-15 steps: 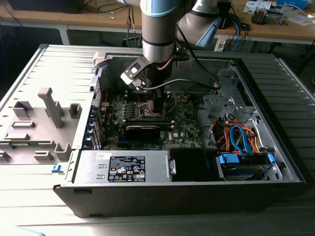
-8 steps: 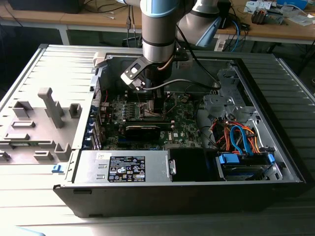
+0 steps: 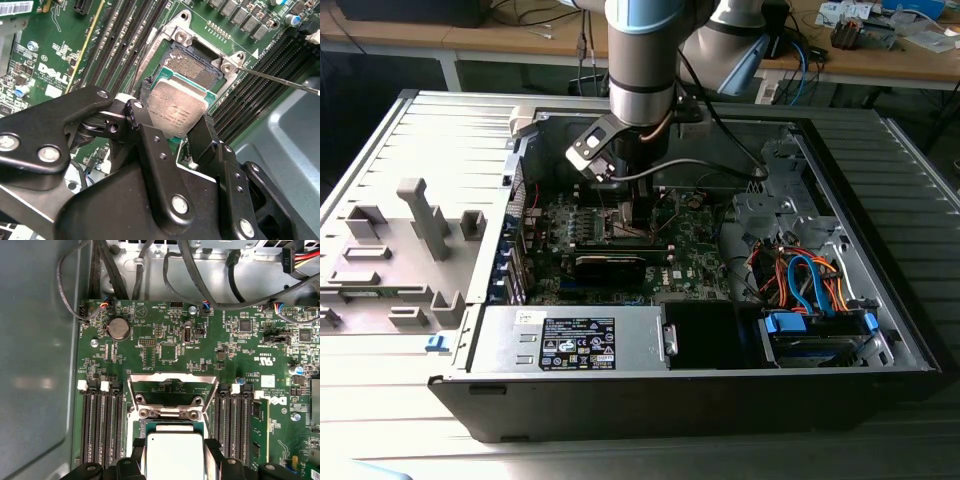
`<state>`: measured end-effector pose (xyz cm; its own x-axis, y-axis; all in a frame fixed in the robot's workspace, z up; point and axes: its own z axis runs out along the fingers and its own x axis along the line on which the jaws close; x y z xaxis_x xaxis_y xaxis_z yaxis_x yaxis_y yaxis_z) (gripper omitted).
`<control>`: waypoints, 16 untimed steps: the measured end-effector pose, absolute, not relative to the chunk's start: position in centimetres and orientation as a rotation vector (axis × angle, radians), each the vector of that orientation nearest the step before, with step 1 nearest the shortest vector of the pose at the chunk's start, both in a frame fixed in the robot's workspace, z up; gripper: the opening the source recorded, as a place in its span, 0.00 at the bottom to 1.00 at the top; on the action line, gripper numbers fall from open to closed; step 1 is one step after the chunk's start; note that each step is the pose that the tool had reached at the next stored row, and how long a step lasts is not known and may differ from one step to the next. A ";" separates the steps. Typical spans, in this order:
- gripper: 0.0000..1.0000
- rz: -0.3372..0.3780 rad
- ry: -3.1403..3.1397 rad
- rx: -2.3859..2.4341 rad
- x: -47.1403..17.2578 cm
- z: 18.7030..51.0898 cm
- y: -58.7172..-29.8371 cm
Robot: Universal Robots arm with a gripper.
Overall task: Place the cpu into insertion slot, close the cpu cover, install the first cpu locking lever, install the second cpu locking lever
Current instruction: 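Place the cpu into insertion slot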
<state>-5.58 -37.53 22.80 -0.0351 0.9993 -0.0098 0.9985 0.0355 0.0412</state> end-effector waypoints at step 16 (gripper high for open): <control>0.55 0.035 2.234 2.157 -6.2 21.7 -37.4</control>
<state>-6.17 -37.36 21.68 -0.0351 0.9993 -0.0099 0.9985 0.0355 0.0411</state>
